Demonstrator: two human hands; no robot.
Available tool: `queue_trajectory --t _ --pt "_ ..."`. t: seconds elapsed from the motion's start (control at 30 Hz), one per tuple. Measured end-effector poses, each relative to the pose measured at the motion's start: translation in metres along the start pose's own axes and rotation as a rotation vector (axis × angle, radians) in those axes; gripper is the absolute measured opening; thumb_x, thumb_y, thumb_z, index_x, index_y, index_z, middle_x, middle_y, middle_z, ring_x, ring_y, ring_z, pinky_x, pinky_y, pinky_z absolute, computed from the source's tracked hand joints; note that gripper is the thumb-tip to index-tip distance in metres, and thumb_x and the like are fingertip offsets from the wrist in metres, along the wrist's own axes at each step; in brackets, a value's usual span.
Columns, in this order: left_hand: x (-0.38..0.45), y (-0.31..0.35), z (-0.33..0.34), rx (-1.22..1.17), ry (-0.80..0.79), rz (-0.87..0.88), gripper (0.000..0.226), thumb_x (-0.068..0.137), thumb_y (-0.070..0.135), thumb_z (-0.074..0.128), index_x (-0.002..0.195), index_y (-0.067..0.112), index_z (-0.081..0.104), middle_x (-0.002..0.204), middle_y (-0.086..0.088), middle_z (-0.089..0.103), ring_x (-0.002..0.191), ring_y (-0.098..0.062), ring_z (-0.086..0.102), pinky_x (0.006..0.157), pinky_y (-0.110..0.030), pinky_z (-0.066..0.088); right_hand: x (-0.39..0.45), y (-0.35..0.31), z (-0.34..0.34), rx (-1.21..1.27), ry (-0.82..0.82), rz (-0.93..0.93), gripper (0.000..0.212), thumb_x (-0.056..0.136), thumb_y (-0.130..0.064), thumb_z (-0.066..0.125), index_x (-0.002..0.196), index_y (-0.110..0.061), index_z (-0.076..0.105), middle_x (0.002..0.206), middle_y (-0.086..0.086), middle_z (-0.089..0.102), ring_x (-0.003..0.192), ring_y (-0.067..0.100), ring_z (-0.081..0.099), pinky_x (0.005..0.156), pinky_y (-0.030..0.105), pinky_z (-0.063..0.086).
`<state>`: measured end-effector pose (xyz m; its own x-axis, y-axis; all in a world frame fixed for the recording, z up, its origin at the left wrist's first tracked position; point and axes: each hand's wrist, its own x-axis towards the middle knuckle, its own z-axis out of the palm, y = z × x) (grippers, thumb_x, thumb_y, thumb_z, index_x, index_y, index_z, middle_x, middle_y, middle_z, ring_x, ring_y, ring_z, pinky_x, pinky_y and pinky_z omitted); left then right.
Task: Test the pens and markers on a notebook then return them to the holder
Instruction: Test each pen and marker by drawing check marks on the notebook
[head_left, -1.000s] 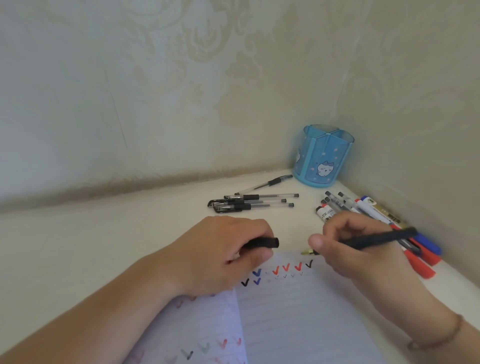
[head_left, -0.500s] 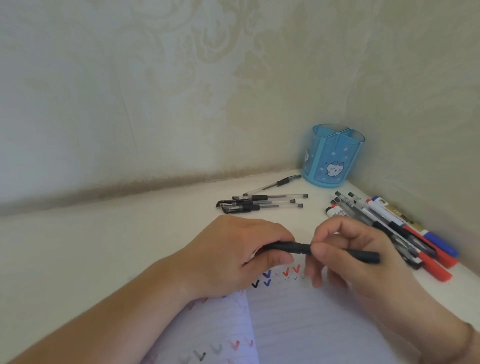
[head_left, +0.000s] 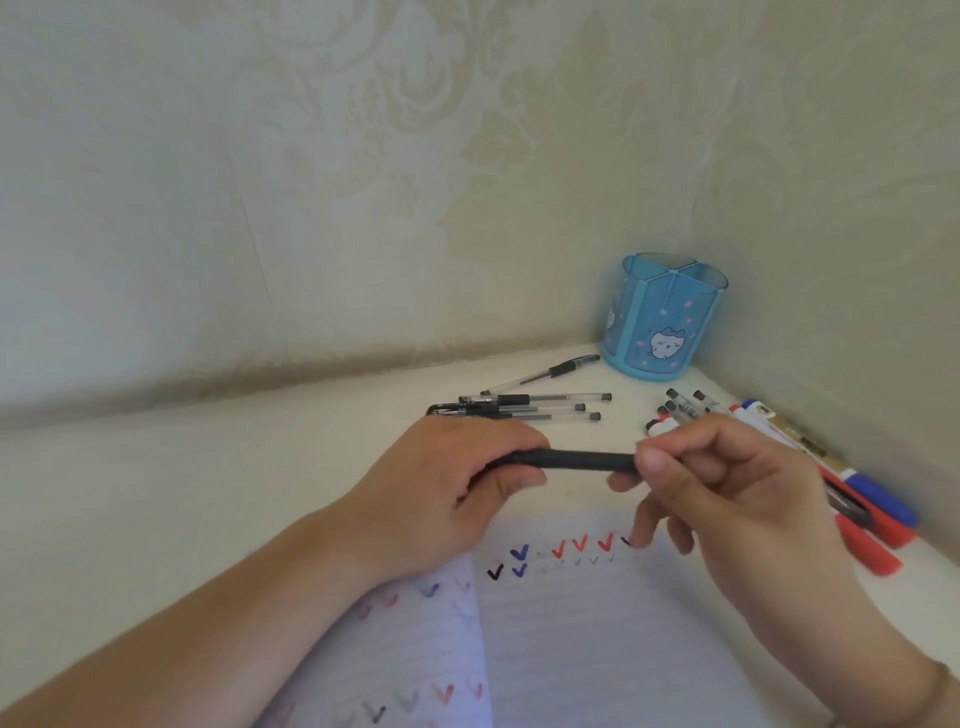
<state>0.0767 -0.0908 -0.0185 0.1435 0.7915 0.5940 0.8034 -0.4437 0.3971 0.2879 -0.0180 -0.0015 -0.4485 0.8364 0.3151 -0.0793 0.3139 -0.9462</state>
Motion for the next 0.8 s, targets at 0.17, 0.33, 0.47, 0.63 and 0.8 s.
queue_trajectory --t 0.17,0.33,0.47,0.63,0.8 --pt "0.002 -0.008 -0.002 0.042 -0.016 -0.039 0.025 0.092 0.041 0.057 0.11 0.026 0.066 0.078 0.027 0.055 0.07 0.012 0.048 0.067 -0.002 0.032 0.006 0.003 0.0 -0.023 -0.052 0.157 0.019 0.076 -0.023 0.067 0.08 -0.005 0.062 0.07 0.013 0.074 0.042 0.025 0.057 0.036 0.021 0.035" --pt "-0.01 -0.014 -0.027 0.018 -0.011 -0.209 0.048 0.084 0.064 0.052 0.126 0.041 0.052 0.103 0.02 0.057 0.088 -0.009 0.053 0.073 -0.015 0.041 0.0 -0.012 0.002 -0.079 -0.001 0.112 0.028 0.07 -0.035 0.067 0.084 -0.01 0.062 0.062 0.012 0.072 0.045 0.019 0.059 0.039 0.018 0.038" --pt "-0.038 -0.027 -0.077 0.092 0.013 -0.282 0.038 0.09 0.058 0.046 0.112 0.032 0.063 0.099 0.019 0.059 0.084 -0.009 0.057 0.071 -0.023 0.046 -0.001 -0.033 0.002 -0.044 0.071 0.074 0.029 0.076 -0.039 0.063 0.082 -0.011 0.062 0.055 0.013 0.066 0.041 0.016 0.054 0.036 0.021 0.038" --pt "-0.14 -0.049 -0.16 0.296 0.07 -0.449 0.031 0.091 0.055 0.044 0.101 0.034 0.064 0.096 0.023 0.059 0.08 -0.007 0.056 0.067 -0.024 0.044 -0.007 -0.075 0.034 0.059 0.021 0.078 0.037 0.067 -0.054 0.064 0.069 -0.017 0.062 0.046 0.01 0.055 0.037 0.021 0.047 0.032 0.022 0.035" --pt "-0.276 -0.044 -0.242 0.519 0.187 -0.717 0.014 0.095 0.039 0.054 0.1 0.031 0.064 0.098 0.019 0.06 0.083 -0.007 0.056 0.072 -0.032 0.049 -0.022 -0.098 0.109 0.123 -0.159 0.046 0.029 0.089 -0.039 0.059 0.067 -0.019 0.057 0.044 0.006 0.054 0.034 0.021 0.048 0.032 0.022 0.033"
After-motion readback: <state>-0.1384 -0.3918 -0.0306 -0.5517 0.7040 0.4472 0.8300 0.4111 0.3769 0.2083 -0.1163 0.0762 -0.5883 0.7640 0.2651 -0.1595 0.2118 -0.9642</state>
